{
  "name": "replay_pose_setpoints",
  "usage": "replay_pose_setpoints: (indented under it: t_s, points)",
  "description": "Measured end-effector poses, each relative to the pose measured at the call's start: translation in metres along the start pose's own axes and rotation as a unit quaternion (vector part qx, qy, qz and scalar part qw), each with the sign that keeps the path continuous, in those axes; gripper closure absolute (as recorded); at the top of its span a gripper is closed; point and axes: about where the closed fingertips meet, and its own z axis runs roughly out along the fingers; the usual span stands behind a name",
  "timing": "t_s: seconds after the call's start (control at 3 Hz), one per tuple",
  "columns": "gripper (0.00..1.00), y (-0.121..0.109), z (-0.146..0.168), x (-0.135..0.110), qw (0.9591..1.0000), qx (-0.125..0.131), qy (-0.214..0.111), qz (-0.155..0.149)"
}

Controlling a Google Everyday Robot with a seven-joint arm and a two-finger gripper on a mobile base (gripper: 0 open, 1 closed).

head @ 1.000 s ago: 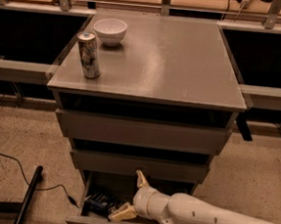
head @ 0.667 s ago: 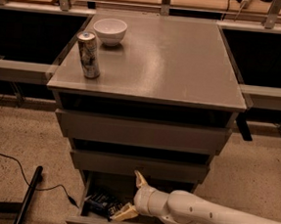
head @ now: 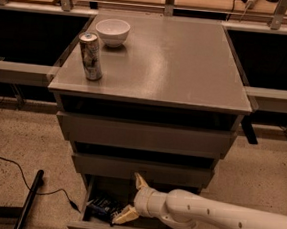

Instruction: Pick blue chip bag from bottom drawer and place on counter

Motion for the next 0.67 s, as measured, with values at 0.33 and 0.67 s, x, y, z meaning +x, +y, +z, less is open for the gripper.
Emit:
replay_pose_setpoints:
  t_s: [0.33,0.67]
  points:
    - [0.13,-0.012,0.023,0.015,0.9992,-0.008,0.035,-0.017]
    - [0.2,-0.019,0.04,0.03,0.9979,-0.019,0.046,-0.041]
